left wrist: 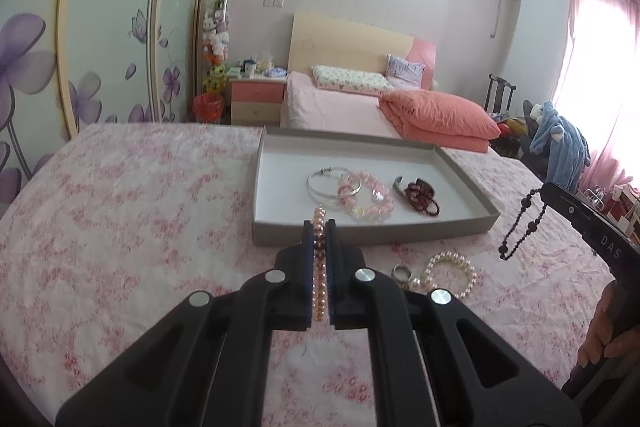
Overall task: Organize jewelry
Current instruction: 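Carry pearl necklace and black beads into the grey tray and open both tools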
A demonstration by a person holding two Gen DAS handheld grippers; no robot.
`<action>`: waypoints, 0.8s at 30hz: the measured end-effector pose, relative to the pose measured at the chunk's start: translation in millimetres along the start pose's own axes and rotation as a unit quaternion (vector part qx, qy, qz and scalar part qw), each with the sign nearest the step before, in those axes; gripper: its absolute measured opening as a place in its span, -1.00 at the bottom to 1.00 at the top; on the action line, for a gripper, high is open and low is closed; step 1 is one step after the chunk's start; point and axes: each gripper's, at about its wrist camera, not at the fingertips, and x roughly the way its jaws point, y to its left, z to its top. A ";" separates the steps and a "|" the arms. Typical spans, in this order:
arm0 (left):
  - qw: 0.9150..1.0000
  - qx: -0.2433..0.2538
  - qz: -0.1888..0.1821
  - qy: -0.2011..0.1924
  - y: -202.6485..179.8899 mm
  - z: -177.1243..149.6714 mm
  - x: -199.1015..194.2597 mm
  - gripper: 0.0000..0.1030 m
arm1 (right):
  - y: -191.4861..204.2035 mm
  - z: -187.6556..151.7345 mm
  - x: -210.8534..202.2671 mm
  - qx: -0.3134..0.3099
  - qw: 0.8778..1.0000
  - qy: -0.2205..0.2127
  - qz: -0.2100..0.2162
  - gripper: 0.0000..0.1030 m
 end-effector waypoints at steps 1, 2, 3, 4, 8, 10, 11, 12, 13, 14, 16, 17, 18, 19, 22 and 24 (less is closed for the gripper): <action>1.000 0.002 -0.001 -0.003 -1.6 2.8 0.6 -0.88 | 0.7 2.5 0.3 -0.001 1.000 -0.003 0.000 -0.91; 1.000 0.004 -0.002 -0.009 -4.3 7.1 1.4 -0.88 | 1.1 5.6 1.3 -0.003 1.000 -0.007 0.000 -0.91; 1.000 0.006 -0.003 -0.013 -6.3 10.1 2.0 -0.88 | 1.9 9.3 2.6 -0.004 1.000 -0.012 0.001 -0.91; 1.000 0.008 -0.004 -0.017 -7.4 12.6 2.7 -0.88 | 2.5 11.1 3.4 -0.005 1.000 -0.015 0.001 -0.91; 0.999 0.017 -0.005 -0.035 -15.5 26.7 9.5 -0.88 | 4.2 22.4 12.0 -0.005 1.000 -0.028 -0.001 -0.91; 0.999 0.021 -0.005 -0.040 -19.3 33.4 13.9 -0.88 | 4.9 26.8 17.1 -0.004 1.000 -0.030 -0.002 -0.91; 0.999 0.023 -0.005 -0.043 -21.6 37.7 17.9 -0.88 | 4.4 29.8 21.6 -0.002 1.000 -0.031 -0.002 -0.91; 0.999 0.024 -0.005 -0.045 -23.4 40.4 20.9 -0.88 | 4.4 31.4 24.5 -0.001 1.000 -0.031 -0.003 -0.91; 0.999 0.026 -0.004 -0.046 -24.7 42.5 23.6 -0.88 | 4.4 33.0 27.9 0.000 1.000 -0.031 -0.003 -0.91; 0.998 0.028 -0.003 -0.048 -26.6 45.3 28.0 -0.88 | 4.1 34.9 32.5 0.002 1.000 -0.031 -0.004 -0.91; 0.998 0.030 -0.002 -0.048 -28.4 49.9 35.2 -0.88 | 3.9 37.8 40.4 0.008 1.000 -0.027 -0.002 -0.91; 0.998 0.031 -0.002 -0.049 -29.8 52.2 40.3 -0.88 | 3.7 40.0 46.8 0.012 1.000 -0.024 -0.001 -0.91; 0.998 0.032 -0.001 -0.049 -30.8 54.1 44.8 -0.88 | 3.8 40.9 50.6 0.013 1.000 -0.022 -0.001 -0.91; 0.998 0.033 -0.001 -0.049 -31.0 55.2 48.2 -0.88 | 4.0 42.0 55.0 0.015 1.000 -0.020 -0.001 -0.91; 0.998 0.036 0.002 -0.045 -32.3 59.8 63.0 -0.88 | 3.7 44.7 70.0 0.018 1.000 -0.012 0.000 -0.91; 0.999 0.037 0.001 -0.038 -32.2 61.0 75.2 -0.88 | 2.2 46.1 80.6 0.019 1.000 -0.004 0.001 -0.91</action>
